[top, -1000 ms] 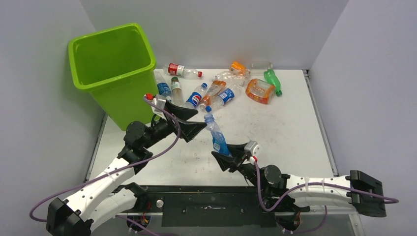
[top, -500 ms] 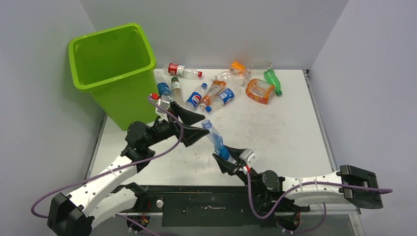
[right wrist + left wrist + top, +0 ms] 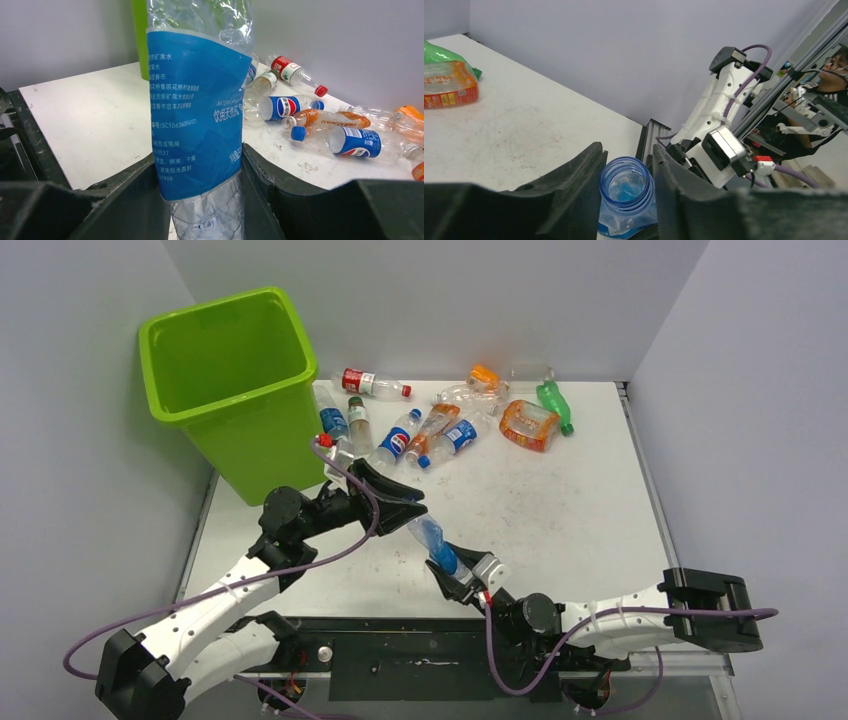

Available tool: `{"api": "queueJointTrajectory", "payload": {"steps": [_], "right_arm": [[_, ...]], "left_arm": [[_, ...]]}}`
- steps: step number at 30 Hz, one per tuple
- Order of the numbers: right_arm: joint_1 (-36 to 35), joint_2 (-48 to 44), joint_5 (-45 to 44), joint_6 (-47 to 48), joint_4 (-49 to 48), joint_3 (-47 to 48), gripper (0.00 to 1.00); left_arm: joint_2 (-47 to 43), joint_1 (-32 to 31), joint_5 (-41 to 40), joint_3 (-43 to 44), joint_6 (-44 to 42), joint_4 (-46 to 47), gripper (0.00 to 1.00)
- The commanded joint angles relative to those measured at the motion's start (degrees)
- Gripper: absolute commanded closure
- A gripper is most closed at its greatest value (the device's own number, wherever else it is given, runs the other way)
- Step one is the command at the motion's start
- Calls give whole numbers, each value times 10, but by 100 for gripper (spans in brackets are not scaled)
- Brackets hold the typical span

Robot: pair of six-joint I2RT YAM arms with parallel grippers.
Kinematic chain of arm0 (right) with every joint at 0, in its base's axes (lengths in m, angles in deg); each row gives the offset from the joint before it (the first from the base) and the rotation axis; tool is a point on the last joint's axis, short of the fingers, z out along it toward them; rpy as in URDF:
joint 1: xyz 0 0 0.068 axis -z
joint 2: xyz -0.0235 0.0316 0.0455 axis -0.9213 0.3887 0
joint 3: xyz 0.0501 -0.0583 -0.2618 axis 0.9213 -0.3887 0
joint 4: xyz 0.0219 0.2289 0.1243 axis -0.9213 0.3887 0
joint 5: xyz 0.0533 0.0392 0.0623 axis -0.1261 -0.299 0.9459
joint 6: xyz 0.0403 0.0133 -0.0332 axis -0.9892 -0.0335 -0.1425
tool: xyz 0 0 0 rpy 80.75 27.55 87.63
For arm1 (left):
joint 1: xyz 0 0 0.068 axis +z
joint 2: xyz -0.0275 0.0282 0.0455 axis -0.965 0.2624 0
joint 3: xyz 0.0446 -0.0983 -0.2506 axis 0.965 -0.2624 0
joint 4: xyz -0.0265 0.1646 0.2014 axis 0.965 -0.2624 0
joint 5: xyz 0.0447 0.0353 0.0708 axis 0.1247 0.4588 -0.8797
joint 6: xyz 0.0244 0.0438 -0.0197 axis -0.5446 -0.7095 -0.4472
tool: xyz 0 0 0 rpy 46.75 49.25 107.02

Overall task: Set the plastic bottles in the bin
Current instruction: Place the plastic bottle in the trash bin.

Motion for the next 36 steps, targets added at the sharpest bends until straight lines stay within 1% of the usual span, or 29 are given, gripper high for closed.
{"api": "queueJointTrajectory", "payload": {"steps": [1,2,3,4,8,10,12,13,14,15,16,18,20,21,23,26,27,29,32,33,34,35,36], "right_arm": [[-14,6,-20,15,-40,22,94],[-15,4,-21,14,-36,23,92],[-16,1,-23,12,-26,28,88],[-17,-5,-24,6,0,34,83],[-17,-46,-19,-22,78,50,64],[-17,-66,-22,-39,118,57,45],[-17,-87,-24,-57,186,75,24],[-17,-98,-22,-67,227,89,10],[-16,-109,-17,-76,280,105,3],[-17,-119,-9,-82,326,125,1],[-17,-127,-1,-85,372,143,3],[-17,-137,10,-92,440,173,5],[-17,-141,18,-99,470,188,3],[-17,-141,22,-102,473,189,4],[-16,-134,24,-104,471,189,18],[-16,-108,2,-107,451,186,49],[-16,-100,-7,-107,443,184,56],[-16,-87,-26,-98,414,179,68],[-17,-81,-41,-86,358,161,81],[-17,-81,-43,-80,337,153,85],[-16,-82,-45,-77,314,145,89],[-16,-81,-46,-72,296,138,91],[-16,-79,-47,-69,280,133,92]], "left_arm": [[-15,-2,11,30,-19,11,72],[-15,-4,16,31,-22,11,82],[-15,-5,20,32,-26,10,93],[-16,-6,20,34,-29,5,100],[-24,-10,12,34,-46,-10,100],[-27,-12,13,34,-51,-13,100],[-30,-13,13,34,-54,-16,100],[-31,-13,13,34,-57,-20,100],[-32,-15,14,36,-63,-26,100],[-33,-15,15,38,-71,-35,100],[-34,-16,17,41,-78,-45,100],[-35,-18,21,46,-87,-57,100],[-34,-18,26,46,-87,-54,100],[-33,-18,29,46,-86,-52,100],[-30,-18,30,47,-84,-51,100],[-30,-20,30,45,-80,-48,100],[-29,-22,30,45,-80,-46,100],[-27,-26,31,45,-78,-45,100],[-21,-33,28,48,-74,-47,100],[-19,-35,25,50,-74,-52,92],[-17,-35,22,51,-74,-57,73],[-17,-36,22,52,-74,-60,65],[-16,-36,20,52,-74,-60,60]]}}
